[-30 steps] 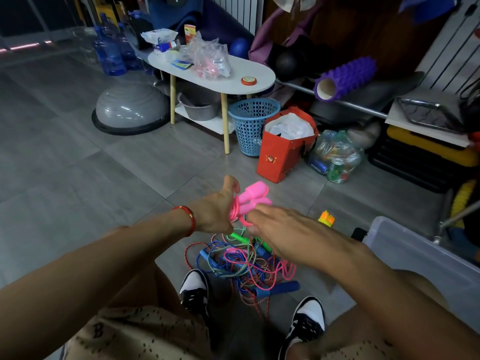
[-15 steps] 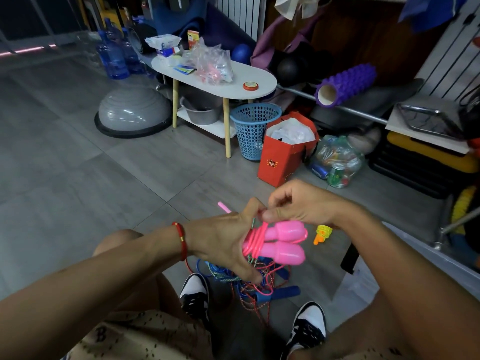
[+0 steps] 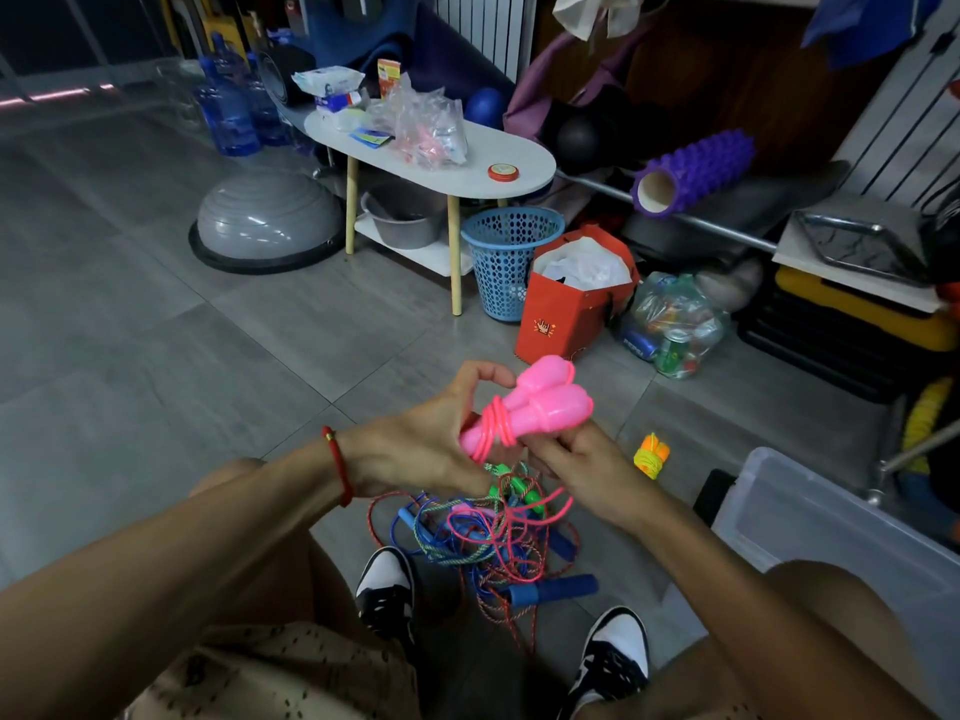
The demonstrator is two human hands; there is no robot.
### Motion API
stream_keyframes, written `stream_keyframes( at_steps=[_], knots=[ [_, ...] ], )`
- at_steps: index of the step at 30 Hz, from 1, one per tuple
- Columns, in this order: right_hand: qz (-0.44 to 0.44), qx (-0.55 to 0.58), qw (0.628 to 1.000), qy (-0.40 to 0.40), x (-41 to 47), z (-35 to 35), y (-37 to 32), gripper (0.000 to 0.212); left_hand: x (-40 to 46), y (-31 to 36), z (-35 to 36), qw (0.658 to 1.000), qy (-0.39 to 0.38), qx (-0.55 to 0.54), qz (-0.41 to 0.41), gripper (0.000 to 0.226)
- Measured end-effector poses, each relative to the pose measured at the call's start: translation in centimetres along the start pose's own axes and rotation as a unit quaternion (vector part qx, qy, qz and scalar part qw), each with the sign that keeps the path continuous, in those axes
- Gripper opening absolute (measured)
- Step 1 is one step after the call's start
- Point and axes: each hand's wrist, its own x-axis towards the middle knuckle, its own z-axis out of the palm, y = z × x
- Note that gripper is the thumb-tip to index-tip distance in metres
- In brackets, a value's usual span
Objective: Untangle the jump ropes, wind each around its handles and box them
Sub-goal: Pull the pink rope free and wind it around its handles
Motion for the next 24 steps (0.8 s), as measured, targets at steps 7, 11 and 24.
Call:
stream_keyframes(
  at_steps=[7,11,24],
  knots=[
    [-0.072,-0.246,0.965,-0.057,-1.3,0.8,-0.9,0.017,1.2,-1.6,-0.7,0.990,0.136,0.031,-0.031,0.075],
    [-0.065,-0.295,0.950,-0.082,-1.5,0.8,-2.2,0.016,1.9,-2.2,-1.0,0.980,0.177,0.070,-0.055,0.066],
    [-0.177,-0.453,0.871,-0.068,-0.3,-2.6,-6.9,0.026,2.1,-1.7,-0.5,0.918,0.029,0.396,-0.023,0.084]
  ],
)
